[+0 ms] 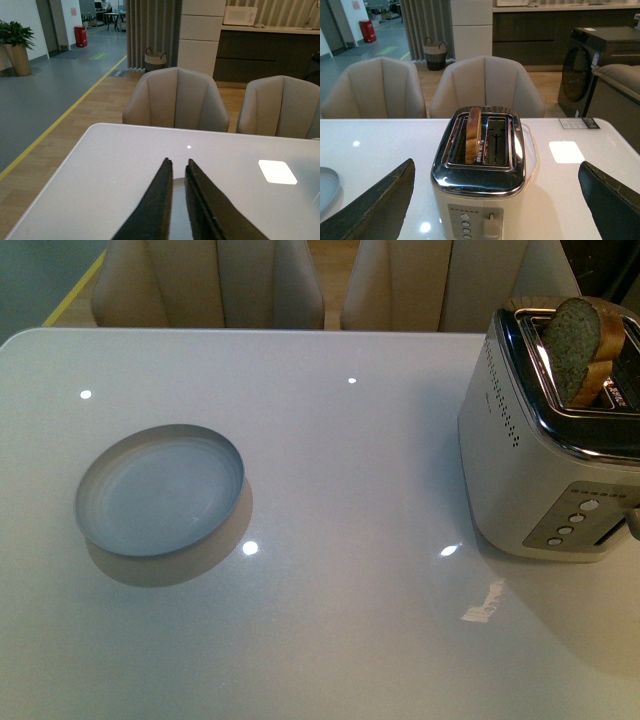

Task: Left arm holds plate, right arm toasts bread

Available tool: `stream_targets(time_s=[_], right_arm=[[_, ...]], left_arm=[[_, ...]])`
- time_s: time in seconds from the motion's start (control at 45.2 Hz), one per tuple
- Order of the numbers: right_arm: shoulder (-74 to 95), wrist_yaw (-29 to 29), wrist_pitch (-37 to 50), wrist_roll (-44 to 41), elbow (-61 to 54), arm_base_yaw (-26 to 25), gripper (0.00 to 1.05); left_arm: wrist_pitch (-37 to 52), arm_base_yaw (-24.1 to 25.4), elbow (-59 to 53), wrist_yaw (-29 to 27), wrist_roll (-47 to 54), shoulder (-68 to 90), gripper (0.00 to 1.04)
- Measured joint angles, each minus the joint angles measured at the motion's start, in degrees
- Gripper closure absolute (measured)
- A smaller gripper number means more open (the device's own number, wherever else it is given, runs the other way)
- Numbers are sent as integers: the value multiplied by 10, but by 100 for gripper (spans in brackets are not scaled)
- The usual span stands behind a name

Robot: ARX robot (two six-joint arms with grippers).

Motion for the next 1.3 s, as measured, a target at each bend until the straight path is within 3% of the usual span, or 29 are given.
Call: stream_targets(time_s=[0.42,1.304], right_arm=[[0,0,0,0,0,0,9],[0,0,0,0,0,0,9]], left_arm=[[0,0,0,0,0,0,6],[0,0,0,0,1,0,7]])
